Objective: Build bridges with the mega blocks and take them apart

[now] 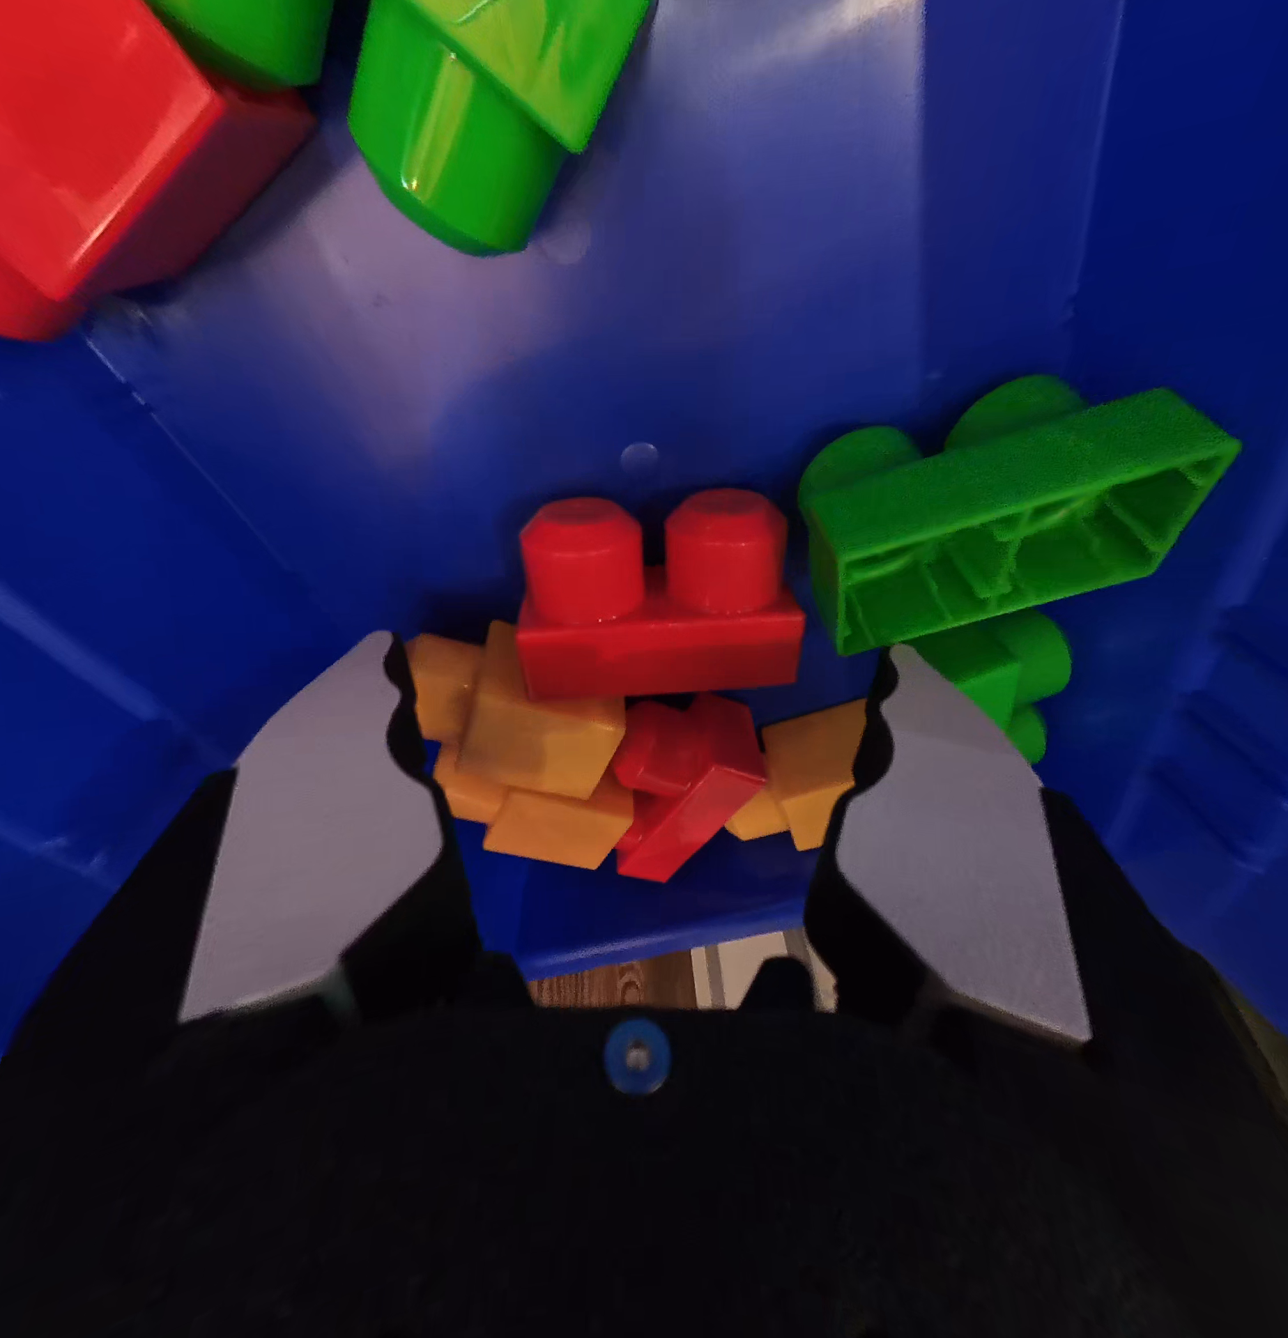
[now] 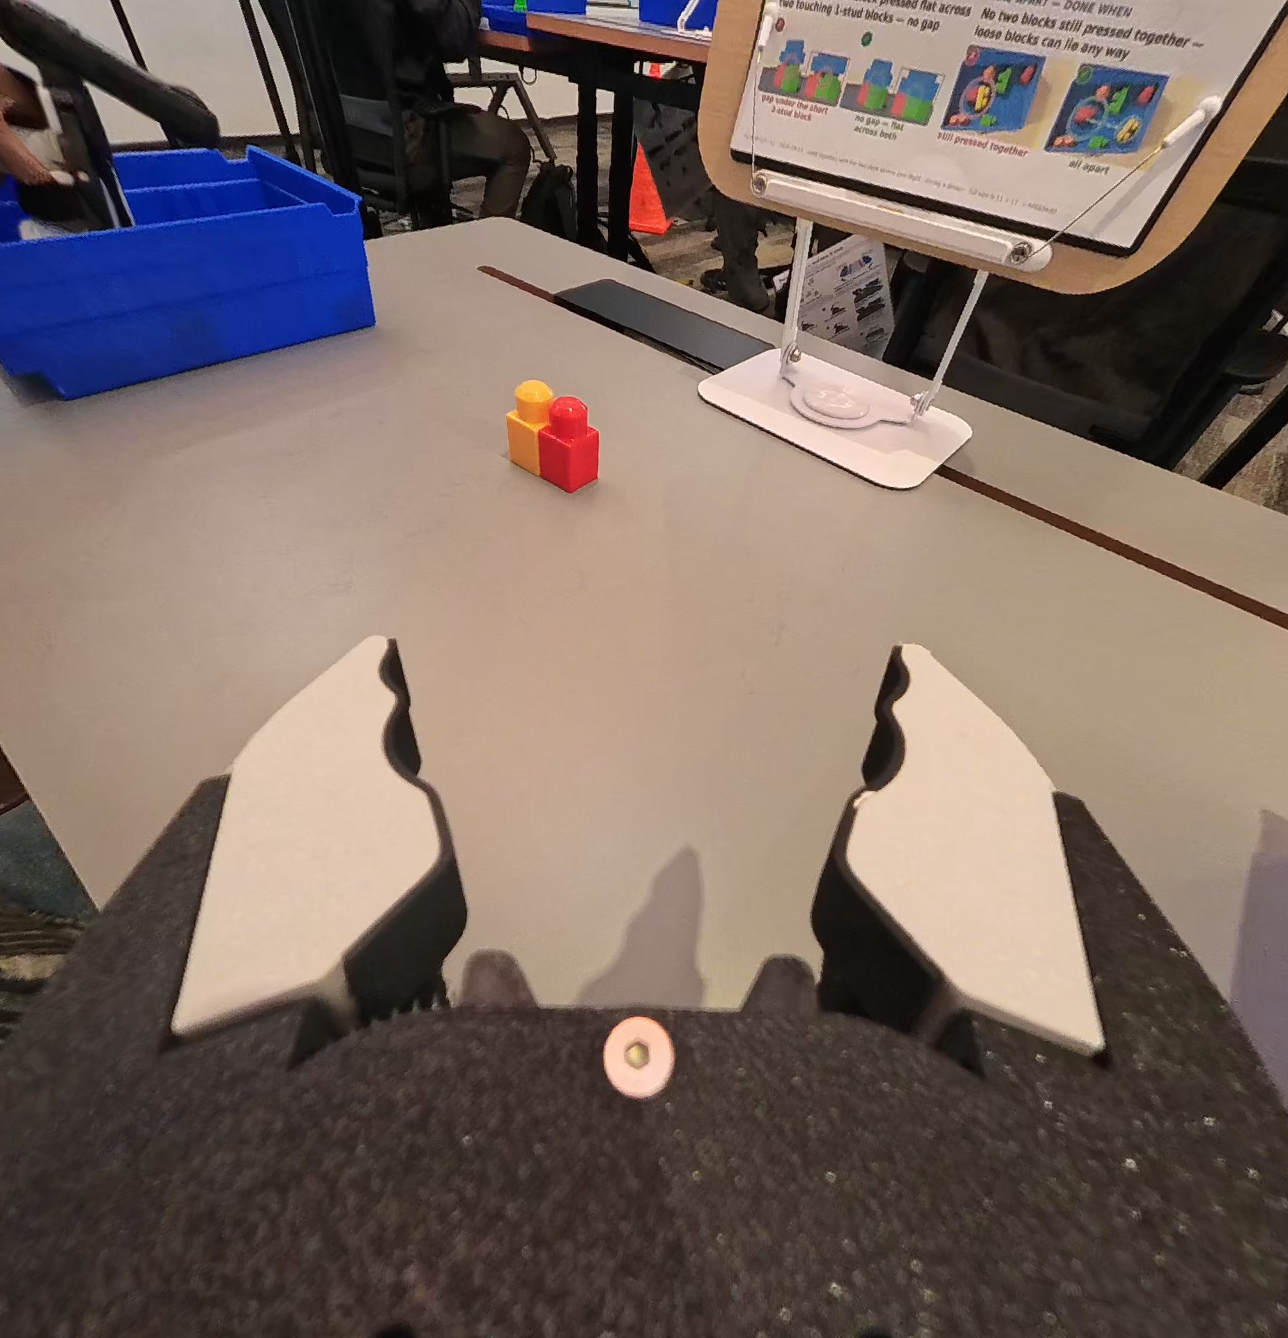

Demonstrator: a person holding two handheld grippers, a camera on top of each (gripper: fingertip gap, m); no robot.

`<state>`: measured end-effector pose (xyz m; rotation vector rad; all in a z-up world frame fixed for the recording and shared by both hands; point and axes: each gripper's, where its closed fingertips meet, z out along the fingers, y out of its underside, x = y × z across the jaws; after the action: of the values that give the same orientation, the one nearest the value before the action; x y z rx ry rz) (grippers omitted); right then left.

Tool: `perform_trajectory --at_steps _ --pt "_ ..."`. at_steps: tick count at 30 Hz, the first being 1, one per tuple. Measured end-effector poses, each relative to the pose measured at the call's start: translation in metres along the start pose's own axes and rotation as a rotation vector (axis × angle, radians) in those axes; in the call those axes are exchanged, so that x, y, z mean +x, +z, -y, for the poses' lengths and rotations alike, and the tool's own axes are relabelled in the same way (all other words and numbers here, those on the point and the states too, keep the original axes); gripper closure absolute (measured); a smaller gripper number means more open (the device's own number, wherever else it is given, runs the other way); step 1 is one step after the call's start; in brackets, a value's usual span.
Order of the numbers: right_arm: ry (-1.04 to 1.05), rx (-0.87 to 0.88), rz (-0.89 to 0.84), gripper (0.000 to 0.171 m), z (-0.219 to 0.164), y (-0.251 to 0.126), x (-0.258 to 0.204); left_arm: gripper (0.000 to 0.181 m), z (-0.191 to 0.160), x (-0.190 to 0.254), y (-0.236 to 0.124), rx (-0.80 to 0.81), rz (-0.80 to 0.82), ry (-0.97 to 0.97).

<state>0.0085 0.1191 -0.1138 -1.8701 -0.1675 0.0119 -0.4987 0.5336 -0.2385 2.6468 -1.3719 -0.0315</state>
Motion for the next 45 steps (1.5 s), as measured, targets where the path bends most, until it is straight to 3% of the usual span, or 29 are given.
perform_trajectory --at_steps 8,12,19,32,38,45 --pt "-0.005 -0.004 -0.003 0.05 0.001 0.001 -0.002 0.08 0.005 0.001 0.007 -0.008 -0.018 -0.005" --pt "-0.004 -0.005 -0.007 0.051 0.001 0.0 -0.001 0.105 0.005 -0.003 0.011 -0.015 0.012 0.021" --pt "-0.005 -0.001 -0.005 0.051 0.002 0.0 -0.001 0.106 0.005 -0.005 0.006 0.016 0.028 0.047" --pt "-0.003 0.004 0.007 0.051 -0.001 0.001 -0.003 0.105 0.057 0.008 -0.1 0.631 0.168 0.199" --pt "-0.001 0.01 0.002 0.051 -0.001 -0.004 -0.003 0.106 0.098 0.062 -0.159 0.914 0.259 0.275" --pt "0.001 0.021 -0.005 0.051 -0.001 -0.009 -0.002 0.106 0.143 0.155 -0.205 1.207 0.225 0.314"
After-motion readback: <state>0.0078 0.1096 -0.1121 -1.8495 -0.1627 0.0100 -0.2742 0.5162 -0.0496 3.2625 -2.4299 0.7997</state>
